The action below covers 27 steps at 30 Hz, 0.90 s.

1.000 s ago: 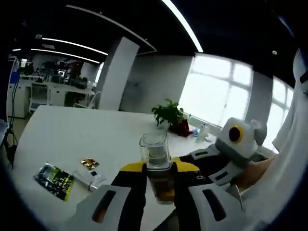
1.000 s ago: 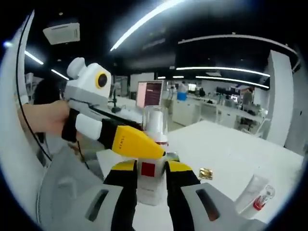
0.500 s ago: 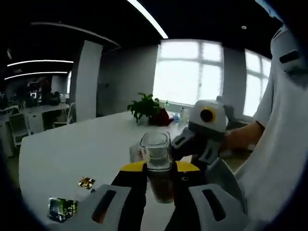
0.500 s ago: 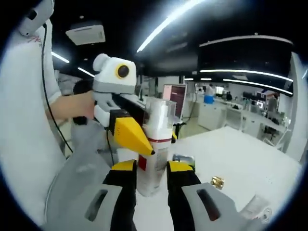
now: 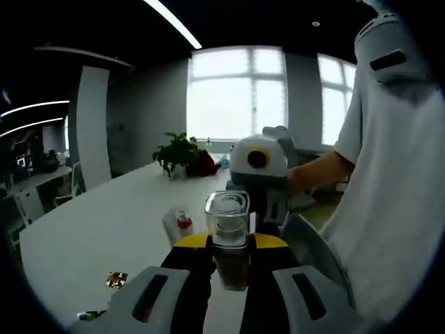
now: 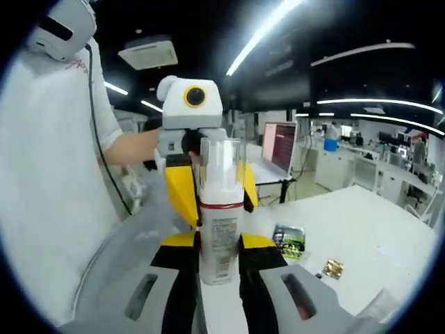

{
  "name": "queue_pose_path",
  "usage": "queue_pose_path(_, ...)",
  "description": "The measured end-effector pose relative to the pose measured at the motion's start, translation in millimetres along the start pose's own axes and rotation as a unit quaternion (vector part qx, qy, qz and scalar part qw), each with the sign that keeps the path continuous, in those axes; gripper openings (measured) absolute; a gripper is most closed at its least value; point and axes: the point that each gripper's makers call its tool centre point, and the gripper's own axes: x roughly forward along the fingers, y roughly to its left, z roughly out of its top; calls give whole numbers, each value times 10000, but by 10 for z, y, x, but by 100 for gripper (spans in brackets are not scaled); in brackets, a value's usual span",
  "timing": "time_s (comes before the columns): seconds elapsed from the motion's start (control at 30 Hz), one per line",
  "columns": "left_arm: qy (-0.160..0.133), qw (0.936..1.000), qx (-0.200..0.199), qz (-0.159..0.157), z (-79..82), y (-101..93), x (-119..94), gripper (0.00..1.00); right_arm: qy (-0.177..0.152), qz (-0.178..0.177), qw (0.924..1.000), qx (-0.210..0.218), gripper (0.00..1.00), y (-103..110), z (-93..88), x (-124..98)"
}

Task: Arrange the skincare products in the storage area until every visible bottle or jar stands upright without overlapping.

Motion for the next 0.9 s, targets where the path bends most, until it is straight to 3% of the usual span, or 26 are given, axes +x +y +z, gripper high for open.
queue_pose_path(0.47,262,9996,39,-126,-100,-55,63,21,44,28,9999,103,20,70,-94,19)
queue_pose_path(0.9,287,9995,49,-147,-108,-70,129,21,-15,-113,9997,198,19,44,-135,-52)
